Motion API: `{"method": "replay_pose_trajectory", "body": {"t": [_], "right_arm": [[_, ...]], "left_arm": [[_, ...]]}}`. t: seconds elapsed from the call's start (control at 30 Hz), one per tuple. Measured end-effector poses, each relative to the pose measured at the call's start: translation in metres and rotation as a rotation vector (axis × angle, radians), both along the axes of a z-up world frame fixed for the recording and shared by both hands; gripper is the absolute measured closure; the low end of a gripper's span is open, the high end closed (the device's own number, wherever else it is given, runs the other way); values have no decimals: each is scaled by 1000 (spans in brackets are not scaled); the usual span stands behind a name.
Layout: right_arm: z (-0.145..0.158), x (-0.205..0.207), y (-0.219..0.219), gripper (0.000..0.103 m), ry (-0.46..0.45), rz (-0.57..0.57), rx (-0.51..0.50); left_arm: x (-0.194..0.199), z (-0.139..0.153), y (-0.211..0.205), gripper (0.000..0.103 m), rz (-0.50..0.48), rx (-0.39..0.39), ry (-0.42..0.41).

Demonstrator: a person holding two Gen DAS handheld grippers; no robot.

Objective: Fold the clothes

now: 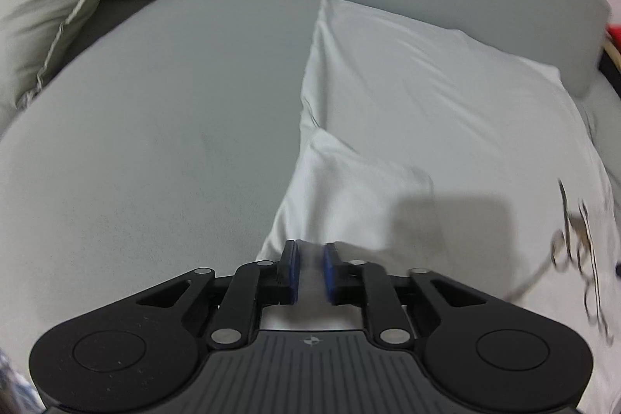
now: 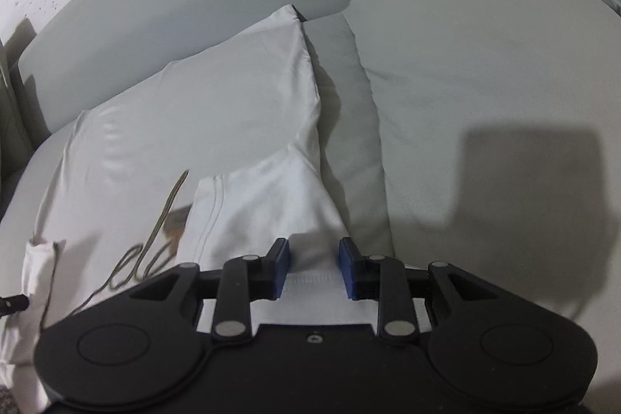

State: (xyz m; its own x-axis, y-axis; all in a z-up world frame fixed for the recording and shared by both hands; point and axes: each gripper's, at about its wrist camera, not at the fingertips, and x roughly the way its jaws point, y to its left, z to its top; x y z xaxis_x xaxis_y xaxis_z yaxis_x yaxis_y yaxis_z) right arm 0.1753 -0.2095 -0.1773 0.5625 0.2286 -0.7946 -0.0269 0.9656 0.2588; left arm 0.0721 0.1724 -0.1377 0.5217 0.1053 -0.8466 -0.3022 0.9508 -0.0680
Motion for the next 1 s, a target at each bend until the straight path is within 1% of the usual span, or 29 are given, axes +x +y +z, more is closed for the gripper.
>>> {"method": "replay_pose_trajectory", "body": {"t": [0.07,0.17,0.23,0.27,0.3,0.37,0.47,0.5,0.57,0.6,0.63,0.73,0.77,0.83,0.93,0.97,1.0], "right_arm": [[6,-19,-7,75,5,8,9],[10,-54,-17,73,46,19,24],[14,-76,-23,66,42,27,7],[16,-83,-27,63,56,21,16],[17,-90,-31,58,71,14,26],[21,-104,-39,61,101,2,46],[34,-113,-44,60,58,-13,85],[38,-116,-46,62,42,-21,102],[42,-110,-42,72,17,-7,125],[43,-105,-37,77,13,5,125],[44,-100,-31,77,9,17,126],[43,-88,-8,77,25,73,161],[42,-86,0,77,31,93,169],[37,-93,6,76,41,122,153],[29,-104,14,76,57,167,127],[27,-108,16,76,62,181,118],[24,-112,19,76,67,196,110]], "left_arm": [[-21,2,-8,79,-4,9,1],[-51,8,-19,79,-30,12,8],[-64,9,-25,79,-40,21,15],[-69,11,-26,79,-43,23,14],[-73,12,-27,79,-46,23,13],[-81,18,-32,79,-61,47,-15],[-89,26,-38,79,-95,44,-87],[-87,27,-41,79,-102,49,-98],[-80,27,-48,79,-111,62,-110],[-75,26,-53,79,-110,61,-111],[-69,25,-57,79,-111,51,-109],[-56,19,-76,79,-165,28,-102],[-54,14,-84,79,-191,37,-88],[-53,3,-99,79,-241,65,-50],[-69,-2,-117,80,-284,152,-67],[-74,0,-120,81,-296,168,-68],[-79,2,-119,81,-302,159,-67]]}}
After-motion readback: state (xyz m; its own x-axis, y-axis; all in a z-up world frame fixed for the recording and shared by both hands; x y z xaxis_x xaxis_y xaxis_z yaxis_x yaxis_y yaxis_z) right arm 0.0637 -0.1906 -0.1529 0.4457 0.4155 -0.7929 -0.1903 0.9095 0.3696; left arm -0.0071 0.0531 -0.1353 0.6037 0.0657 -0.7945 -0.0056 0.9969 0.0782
